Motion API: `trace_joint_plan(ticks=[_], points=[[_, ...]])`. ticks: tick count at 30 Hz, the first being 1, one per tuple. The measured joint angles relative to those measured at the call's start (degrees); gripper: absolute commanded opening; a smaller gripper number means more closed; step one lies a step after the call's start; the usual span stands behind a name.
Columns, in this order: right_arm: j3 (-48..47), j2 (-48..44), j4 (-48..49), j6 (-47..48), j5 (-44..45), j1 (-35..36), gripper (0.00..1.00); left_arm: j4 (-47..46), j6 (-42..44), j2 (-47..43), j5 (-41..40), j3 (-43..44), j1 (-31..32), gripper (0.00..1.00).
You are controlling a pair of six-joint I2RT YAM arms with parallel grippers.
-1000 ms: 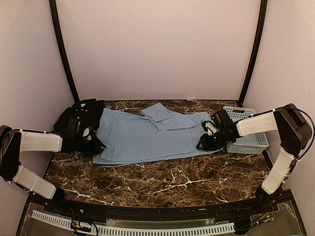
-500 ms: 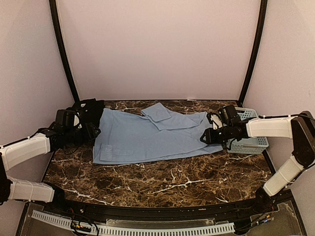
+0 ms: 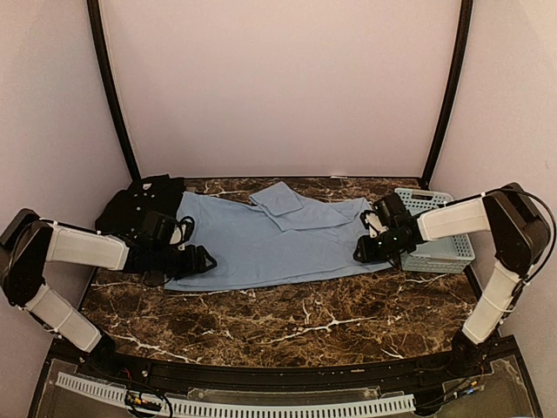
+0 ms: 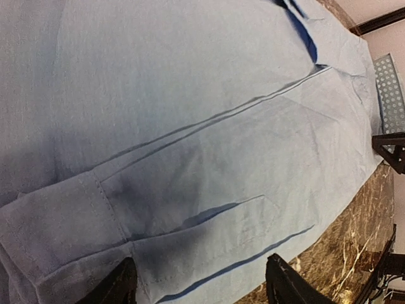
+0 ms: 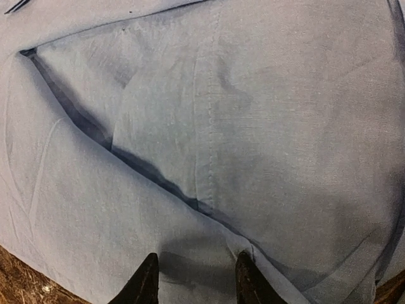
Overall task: Fold and stack the long sleeve shirts
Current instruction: Move the 1/3-folded shirt to the center of the board.
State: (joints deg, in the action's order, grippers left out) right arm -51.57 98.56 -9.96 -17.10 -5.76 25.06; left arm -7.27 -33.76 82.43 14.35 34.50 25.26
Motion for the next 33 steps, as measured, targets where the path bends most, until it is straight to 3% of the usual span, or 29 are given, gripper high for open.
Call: trace_joint_plan(ticks=[6, 14, 27, 33], points=[[5.35, -2.84, 4.00, -2.60, 1.18, 1.01, 0.37, -1.22, 0.42, 4.74, -0.33, 0.63, 0.04, 0.64], [14.67, -11.39, 5.53, -9.79, 3.58, 6.86, 0.37, -1.29, -0.63, 2.01, -0.98, -2.10, 0.26, 0.63], [25.40, -32.35, -10.38, -22.58, 8.35, 17.59, 0.37, 14.40, -8.72, -22.64, -3.04, -14.93, 2.91, 0.62], [25.44, -38.14, -15.58, -24.72, 9.25, 19.89, 0.42, 17.44, -11.67, -30.47, -3.50, -17.55, 4.28, 0.64]])
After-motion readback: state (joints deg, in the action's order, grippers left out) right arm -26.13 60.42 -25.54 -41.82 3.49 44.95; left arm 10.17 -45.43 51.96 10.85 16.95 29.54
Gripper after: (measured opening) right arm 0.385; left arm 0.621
